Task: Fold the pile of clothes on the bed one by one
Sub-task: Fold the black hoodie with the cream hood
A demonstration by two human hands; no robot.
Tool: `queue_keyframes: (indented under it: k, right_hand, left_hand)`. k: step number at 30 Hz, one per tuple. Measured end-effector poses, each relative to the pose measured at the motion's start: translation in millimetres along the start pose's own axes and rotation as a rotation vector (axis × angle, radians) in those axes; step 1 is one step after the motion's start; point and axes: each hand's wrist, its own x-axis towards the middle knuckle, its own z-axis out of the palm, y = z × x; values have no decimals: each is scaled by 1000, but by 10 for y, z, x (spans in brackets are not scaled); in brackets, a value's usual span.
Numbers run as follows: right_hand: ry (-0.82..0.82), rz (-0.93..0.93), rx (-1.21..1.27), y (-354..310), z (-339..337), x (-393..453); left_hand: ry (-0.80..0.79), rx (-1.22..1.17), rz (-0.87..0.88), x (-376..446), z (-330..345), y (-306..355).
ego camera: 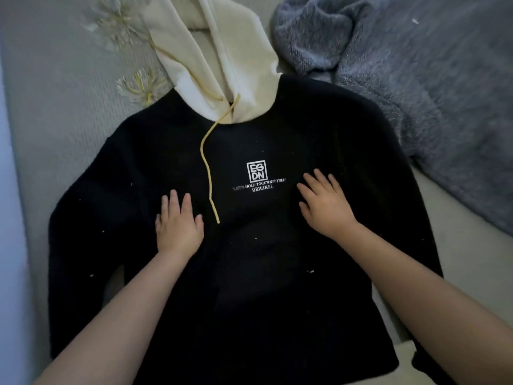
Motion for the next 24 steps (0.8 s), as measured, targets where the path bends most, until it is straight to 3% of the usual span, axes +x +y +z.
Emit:
queue_keyframes:
  k: [3,6,9,11,13,17,21,24]
  right_hand:
    - [327,-65,159,59,-166,-343]
    - [536,125,106,298,-83,-907]
    - [302,547,145,596,200,-1521]
    - [77,807,163,777,383,-1849]
    - [-38,935,196,934,546,-2031]
    - [3,940,332,1143,606,-2007]
    - [370,869,620,1331,233,-1863]
    - [556,813,752,1456,-271,-1703]
  left_hand:
    - [96,-48,158,-305,18,177]
    - [160,-45,404,-664,157,435]
    - [122,8,538,-917,419,709]
    - [-30,97,501,-1020,696,824]
    - [-174,253,437,-1110,972,870]
    - [-227,412,392,-1190,1078,902]
    - [-292,458,385,-1140,890,972]
    - [-309,394,363,-1155,687,1109]
